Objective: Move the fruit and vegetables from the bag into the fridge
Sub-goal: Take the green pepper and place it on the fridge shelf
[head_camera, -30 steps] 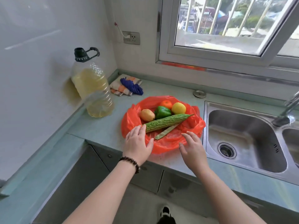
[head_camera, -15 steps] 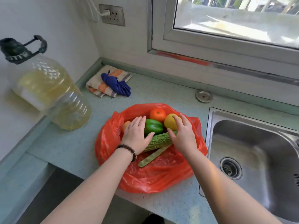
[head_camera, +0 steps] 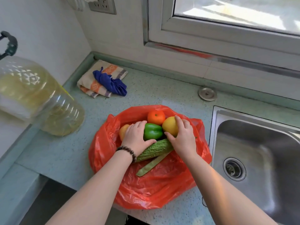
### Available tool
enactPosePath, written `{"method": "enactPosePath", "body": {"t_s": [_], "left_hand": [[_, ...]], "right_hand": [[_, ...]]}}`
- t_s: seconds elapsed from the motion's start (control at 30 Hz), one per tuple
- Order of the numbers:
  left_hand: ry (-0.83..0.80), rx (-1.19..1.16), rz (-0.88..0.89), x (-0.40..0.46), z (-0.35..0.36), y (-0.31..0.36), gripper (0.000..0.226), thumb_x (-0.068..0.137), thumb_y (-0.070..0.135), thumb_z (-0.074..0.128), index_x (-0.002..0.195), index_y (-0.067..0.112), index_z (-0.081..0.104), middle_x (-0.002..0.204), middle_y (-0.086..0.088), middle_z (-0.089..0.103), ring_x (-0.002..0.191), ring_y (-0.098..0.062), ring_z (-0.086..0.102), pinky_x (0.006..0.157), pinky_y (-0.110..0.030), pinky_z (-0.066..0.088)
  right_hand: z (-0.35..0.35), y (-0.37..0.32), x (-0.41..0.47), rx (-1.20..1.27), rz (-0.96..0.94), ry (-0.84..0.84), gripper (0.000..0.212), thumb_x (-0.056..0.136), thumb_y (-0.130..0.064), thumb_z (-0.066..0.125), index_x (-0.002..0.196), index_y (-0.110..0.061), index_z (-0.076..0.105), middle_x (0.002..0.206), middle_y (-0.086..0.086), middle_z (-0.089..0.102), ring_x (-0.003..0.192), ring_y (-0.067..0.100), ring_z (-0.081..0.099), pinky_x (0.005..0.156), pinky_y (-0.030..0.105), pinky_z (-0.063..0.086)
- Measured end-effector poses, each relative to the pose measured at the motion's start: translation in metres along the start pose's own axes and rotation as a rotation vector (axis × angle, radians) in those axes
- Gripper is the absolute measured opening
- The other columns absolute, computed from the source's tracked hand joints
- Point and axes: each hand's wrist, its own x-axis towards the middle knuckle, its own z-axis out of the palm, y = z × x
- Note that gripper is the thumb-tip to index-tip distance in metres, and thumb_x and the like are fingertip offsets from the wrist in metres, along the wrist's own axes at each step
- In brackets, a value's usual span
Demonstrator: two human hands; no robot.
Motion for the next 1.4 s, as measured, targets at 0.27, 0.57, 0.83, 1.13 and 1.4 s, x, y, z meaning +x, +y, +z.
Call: {"method": "enactPosePath", "body": {"t_s": [0.27, 0.57, 0.83, 1.13, 1.4], "left_hand": [[0.163, -0.178, 0.019, -0.013, -0.03, 0.013, 0.081, 0.075, 0.052, 0.067, 0.138, 0.011, 0.037, 0.135, -0.003, 0.046, 0.127, -0.02, 0.039, 0.106, -0.03, 0.032], [0.244, -0.234, 0.207, -0.027, -0.075, 0.055, 0.078, 0.072, 0.049, 0.072, 0.132, 0.008, 0.044, 0.127, -0.009, 0.053, 0.12, -0.025, 0.045, 0.103, -0.031, 0.034], [0.144, -0.287, 0.537, -0.073, -0.07, 0.102, 0.076, 0.071, 0.045, 0.073, 0.13, 0.005, 0.046, 0.125, -0.011, 0.053, 0.119, -0.026, 0.045, 0.105, -0.031, 0.031], [-0.21, -0.334, 0.881, -0.195, -0.007, 0.164, 0.073, 0.073, 0.042, 0.073, 0.131, 0.009, 0.044, 0.126, -0.009, 0.051, 0.118, -0.023, 0.044, 0.101, -0.028, 0.032], [-0.508, -0.333, 1.237, -0.357, 0.043, 0.247, 0.075, 0.073, 0.044, 0.072, 0.133, 0.012, 0.042, 0.126, -0.005, 0.049, 0.12, -0.021, 0.044, 0.102, -0.034, 0.039]], "right_hand": [[-0.03, -0.019, -0.014, 0.097, -0.048, 0.131, 0.072, 0.076, -0.043, 0.07, 0.138, -0.026, 0.038, 0.131, 0.002, 0.046, 0.12, 0.021, 0.043, 0.094, 0.036, 0.042], [-0.096, -0.037, -0.066, 0.089, -0.034, 0.378, 0.073, 0.075, -0.041, 0.072, 0.138, -0.022, 0.04, 0.129, 0.006, 0.048, 0.121, 0.024, 0.043, 0.098, 0.035, 0.039], [-0.122, -0.014, -0.185, 0.048, 0.188, 0.669, 0.074, 0.073, -0.037, 0.075, 0.137, -0.018, 0.042, 0.128, 0.01, 0.048, 0.116, 0.025, 0.047, 0.094, 0.035, 0.043], [-0.114, 0.019, -0.376, -0.058, 0.616, 0.939, 0.072, 0.073, -0.035, 0.075, 0.136, -0.02, 0.043, 0.129, 0.006, 0.046, 0.119, 0.023, 0.045, 0.098, 0.032, 0.039], [-0.111, 0.028, -0.57, -0.164, 0.967, 1.217, 0.074, 0.073, -0.034, 0.076, 0.137, -0.021, 0.042, 0.129, 0.002, 0.047, 0.116, 0.021, 0.048, 0.09, 0.031, 0.046]]}}
